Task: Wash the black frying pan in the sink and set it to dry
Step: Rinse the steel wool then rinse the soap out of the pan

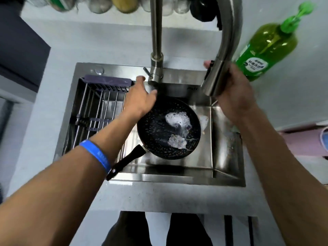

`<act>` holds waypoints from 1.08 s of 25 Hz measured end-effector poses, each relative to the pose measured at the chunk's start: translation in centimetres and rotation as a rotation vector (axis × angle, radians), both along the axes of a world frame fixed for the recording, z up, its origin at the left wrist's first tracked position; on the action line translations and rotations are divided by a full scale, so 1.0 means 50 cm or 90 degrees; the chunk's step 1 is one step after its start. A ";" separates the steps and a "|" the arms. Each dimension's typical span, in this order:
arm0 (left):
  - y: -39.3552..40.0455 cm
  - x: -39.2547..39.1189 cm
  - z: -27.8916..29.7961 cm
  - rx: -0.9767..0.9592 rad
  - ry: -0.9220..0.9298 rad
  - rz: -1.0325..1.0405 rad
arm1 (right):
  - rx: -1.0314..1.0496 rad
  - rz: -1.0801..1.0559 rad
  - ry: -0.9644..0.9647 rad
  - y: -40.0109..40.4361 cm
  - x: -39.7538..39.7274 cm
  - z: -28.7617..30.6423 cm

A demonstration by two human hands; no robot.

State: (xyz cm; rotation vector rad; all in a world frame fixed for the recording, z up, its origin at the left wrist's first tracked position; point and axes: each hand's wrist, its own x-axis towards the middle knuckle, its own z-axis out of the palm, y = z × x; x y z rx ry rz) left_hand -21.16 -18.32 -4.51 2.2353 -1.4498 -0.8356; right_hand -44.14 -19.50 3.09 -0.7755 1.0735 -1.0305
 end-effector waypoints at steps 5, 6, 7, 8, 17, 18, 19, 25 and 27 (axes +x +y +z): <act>-0.127 -0.024 0.032 -0.008 -0.104 0.072 | -0.027 0.121 0.140 0.040 0.015 -0.033; -0.132 -0.013 0.026 -0.009 -0.141 0.075 | -0.028 0.131 0.138 0.045 0.019 -0.039; -0.133 -0.003 0.023 -0.006 -0.168 0.070 | -0.028 0.134 0.132 0.050 0.022 -0.042; -0.133 0.007 0.016 -0.009 -0.174 0.062 | -0.028 0.129 0.125 0.053 0.024 -0.043; -0.065 0.045 -0.045 -0.020 0.057 0.095 | 0.043 0.074 0.075 0.078 0.005 -0.109; -0.038 0.035 -0.052 -0.023 0.104 0.111 | 0.094 0.055 0.115 0.089 0.004 -0.140; 0.007 0.022 -0.065 -0.022 0.151 0.129 | 0.153 0.066 0.187 0.104 0.006 -0.180; 0.246 -0.046 -0.213 0.118 0.212 0.032 | 0.110 0.516 0.694 0.117 0.079 -0.487; 0.262 -0.050 -0.238 0.114 0.212 -0.004 | 0.115 0.610 0.846 0.120 0.097 -0.568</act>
